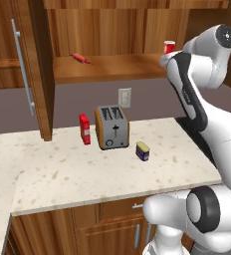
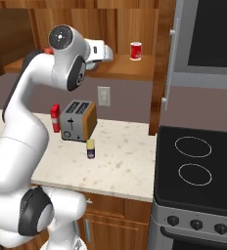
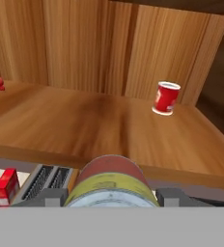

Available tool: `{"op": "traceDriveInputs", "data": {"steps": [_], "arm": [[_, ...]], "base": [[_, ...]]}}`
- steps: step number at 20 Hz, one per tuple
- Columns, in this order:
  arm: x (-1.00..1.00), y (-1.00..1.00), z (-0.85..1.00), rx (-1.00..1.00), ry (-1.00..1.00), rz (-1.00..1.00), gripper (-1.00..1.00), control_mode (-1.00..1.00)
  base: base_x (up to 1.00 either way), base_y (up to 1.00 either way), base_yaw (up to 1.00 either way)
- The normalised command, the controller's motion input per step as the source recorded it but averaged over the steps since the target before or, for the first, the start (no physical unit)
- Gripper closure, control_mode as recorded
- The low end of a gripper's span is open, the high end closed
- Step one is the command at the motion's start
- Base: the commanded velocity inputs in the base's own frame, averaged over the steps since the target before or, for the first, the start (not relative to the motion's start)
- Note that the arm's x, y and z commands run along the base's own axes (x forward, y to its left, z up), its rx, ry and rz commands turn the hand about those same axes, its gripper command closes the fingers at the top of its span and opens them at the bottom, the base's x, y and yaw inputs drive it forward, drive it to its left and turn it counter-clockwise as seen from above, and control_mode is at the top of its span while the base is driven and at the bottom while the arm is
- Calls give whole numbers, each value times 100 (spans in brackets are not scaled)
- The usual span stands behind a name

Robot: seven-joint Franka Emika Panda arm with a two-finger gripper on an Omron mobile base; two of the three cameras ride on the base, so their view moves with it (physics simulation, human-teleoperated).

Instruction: Pick the cans from the counter and place them in their designated side in the cabinet.

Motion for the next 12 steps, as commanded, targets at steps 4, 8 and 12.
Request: {"op": "traceDriveInputs", "data": {"steps": [4, 8, 12], "arm": [[28, -4, 0, 0, 1, 0, 100, -100], [30, -3, 0, 0, 2, -1, 100, -100], [30, -3, 0, 0, 2, -1, 100, -100]], "base": [[0, 0, 0], [0, 0, 0], [0, 0, 0]]}}
